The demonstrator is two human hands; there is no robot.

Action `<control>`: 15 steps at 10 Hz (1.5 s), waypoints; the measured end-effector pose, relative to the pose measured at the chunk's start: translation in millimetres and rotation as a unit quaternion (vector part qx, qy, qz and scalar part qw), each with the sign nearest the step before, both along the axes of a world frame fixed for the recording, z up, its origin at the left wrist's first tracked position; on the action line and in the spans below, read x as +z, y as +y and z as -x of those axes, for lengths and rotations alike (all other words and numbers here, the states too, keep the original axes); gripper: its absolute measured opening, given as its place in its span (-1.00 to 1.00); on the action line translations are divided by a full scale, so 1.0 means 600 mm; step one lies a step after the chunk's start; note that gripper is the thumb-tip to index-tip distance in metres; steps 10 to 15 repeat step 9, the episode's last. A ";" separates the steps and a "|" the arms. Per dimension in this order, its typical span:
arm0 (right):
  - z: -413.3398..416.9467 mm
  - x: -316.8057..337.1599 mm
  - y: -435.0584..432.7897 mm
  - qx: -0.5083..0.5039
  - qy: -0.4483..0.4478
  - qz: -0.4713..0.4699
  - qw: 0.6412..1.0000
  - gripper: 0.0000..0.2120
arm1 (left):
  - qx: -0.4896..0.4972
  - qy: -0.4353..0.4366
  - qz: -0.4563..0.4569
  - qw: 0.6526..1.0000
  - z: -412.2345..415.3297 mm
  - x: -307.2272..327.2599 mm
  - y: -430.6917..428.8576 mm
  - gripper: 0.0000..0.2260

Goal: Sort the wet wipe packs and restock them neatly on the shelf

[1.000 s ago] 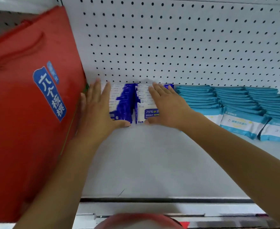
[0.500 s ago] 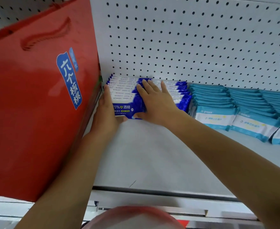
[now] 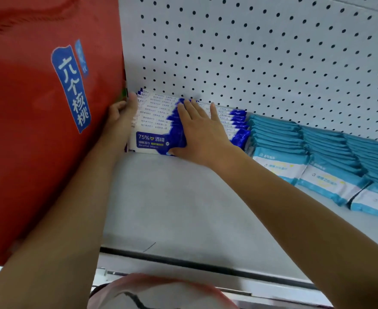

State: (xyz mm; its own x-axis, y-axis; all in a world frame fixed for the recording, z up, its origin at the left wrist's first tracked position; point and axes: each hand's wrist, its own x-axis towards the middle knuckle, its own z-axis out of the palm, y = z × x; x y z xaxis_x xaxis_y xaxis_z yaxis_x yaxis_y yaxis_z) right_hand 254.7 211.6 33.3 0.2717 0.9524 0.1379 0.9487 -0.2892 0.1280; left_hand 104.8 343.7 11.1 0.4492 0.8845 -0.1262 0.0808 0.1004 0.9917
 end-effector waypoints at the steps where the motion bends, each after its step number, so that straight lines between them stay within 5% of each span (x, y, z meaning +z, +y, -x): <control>1: -0.006 -0.002 -0.002 0.016 -0.012 0.009 1.000 0.10 | -0.005 -0.072 0.083 0.994 -0.027 0.008 0.005 -0.33; 2: -0.010 -0.003 0.000 0.021 -0.011 0.016 1.000 0.11 | -0.037 -0.101 0.122 0.987 -0.045 0.018 0.004 -0.53; 4: -0.021 -0.004 -0.002 0.030 0.002 0.022 0.999 0.08 | -0.055 -0.121 0.128 0.983 -0.066 0.016 0.001 -0.56; 6: -0.026 -0.001 -0.006 0.045 0.028 0.023 0.998 0.08 | -0.040 -0.107 0.119 0.986 -0.063 0.009 0.004 -0.39; 8: -0.032 0.017 -0.029 0.066 0.056 0.028 0.996 0.14 | 0.068 -0.001 -0.055 0.996 -0.053 0.007 -0.008 -0.58; 9: -0.036 0.027 -0.049 0.055 0.051 0.023 0.997 0.11 | 0.086 0.083 -0.180 0.976 -0.036 0.010 -0.016 -0.44; 15: -0.036 0.027 -0.049 0.055 0.051 0.023 0.997 0.11 | 0.086 0.083 -0.180 0.976 -0.036 0.010 -0.016 -0.44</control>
